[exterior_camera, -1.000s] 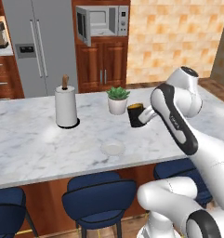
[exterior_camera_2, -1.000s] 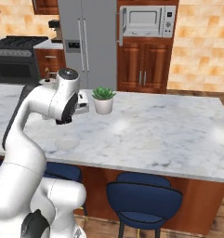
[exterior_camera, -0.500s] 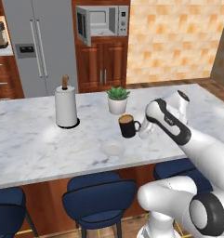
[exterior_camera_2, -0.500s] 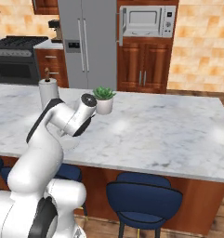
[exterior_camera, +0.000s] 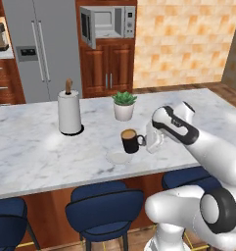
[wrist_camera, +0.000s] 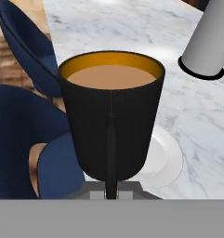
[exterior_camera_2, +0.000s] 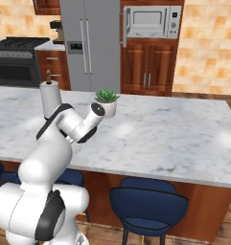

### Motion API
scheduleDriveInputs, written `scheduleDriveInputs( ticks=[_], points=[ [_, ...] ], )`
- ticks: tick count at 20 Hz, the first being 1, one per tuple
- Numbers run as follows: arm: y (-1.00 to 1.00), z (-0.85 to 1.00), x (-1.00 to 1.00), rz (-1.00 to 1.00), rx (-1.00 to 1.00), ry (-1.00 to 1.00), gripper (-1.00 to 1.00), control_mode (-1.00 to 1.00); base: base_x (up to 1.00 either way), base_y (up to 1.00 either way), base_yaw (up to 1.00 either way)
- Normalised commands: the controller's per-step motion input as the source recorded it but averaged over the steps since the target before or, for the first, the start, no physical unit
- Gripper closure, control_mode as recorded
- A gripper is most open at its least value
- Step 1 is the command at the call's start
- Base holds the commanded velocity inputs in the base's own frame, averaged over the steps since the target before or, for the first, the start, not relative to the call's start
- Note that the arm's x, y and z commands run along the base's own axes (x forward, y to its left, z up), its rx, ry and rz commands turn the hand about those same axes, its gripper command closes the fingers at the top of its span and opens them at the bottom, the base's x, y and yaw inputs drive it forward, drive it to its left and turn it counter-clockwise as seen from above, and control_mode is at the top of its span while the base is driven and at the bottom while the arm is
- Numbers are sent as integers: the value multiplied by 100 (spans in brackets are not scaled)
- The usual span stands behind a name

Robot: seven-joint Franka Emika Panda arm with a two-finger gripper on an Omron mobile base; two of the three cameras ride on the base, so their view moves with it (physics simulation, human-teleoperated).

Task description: Pick the cup of tea, navigate to the dining table, and place it on the saucer.

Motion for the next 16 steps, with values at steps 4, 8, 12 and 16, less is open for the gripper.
scheduleDriveInputs(
  ticks=[4, 8, 12, 16],
  points=[
    [21, 0, 0, 0, 0, 8, 100, -100, 0, 0, 0],
    [21, -28, 4, 0, 0, 6, 100, -100, 0, 0, 0],
    [11, -44, 20, 0, 0, 3, 100, -100, 0, 0, 0],
    [1, -61, 6, 0, 0, 0, 100, -100, 0, 0, 0]
  ],
)
